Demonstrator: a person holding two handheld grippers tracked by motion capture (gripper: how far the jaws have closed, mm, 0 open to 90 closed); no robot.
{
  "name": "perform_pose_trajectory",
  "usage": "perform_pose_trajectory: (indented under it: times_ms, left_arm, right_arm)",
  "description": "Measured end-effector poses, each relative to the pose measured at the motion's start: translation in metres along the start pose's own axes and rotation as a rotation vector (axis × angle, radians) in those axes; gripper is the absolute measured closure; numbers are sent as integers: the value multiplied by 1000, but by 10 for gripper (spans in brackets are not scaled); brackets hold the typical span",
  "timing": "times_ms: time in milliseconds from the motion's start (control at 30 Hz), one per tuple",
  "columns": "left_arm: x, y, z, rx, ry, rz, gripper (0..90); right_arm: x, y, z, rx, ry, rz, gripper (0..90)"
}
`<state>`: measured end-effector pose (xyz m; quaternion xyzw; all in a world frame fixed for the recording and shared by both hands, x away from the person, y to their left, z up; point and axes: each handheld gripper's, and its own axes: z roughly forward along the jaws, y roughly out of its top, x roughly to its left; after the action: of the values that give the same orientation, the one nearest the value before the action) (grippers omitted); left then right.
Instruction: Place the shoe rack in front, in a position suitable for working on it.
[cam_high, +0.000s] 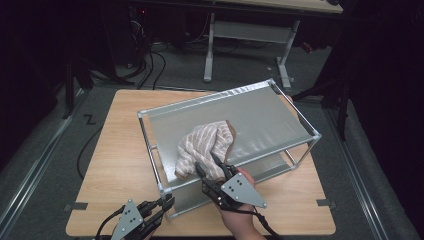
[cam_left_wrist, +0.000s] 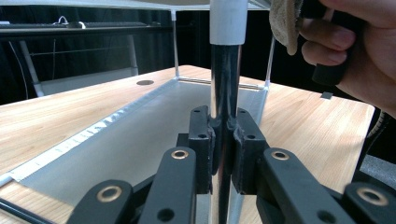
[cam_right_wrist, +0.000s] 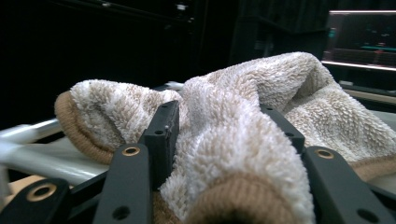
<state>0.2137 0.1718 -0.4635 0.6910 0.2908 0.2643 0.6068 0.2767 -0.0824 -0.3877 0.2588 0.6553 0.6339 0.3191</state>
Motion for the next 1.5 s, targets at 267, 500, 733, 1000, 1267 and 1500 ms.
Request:
perform_pose_trajectory:
  times_ms: [267,500,733,1000,1267,1500]
  left_arm:
    - [-2,0,-1,3,3,1,800]
    - [-2,0,-1,1,6,2,800]
    - [-2,0,-1,0,6,2,800]
    - [-3,0,-1,0,5,0,800]
    - [-3,0,0,2,-3,6,800]
    - [-3,1,2,4,-12,14,799]
  right_arm:
    - [26,2,4,-6,88,-21,511]
    - [40,4,7,-7,128,-21,511]
    - [49,5,10,-9,159,-21,512]
    - [51,6,10,-6,166,-16,513]
    - [45,5,10,0,183,4,505]
    - [41,5,8,-1,178,3,502]
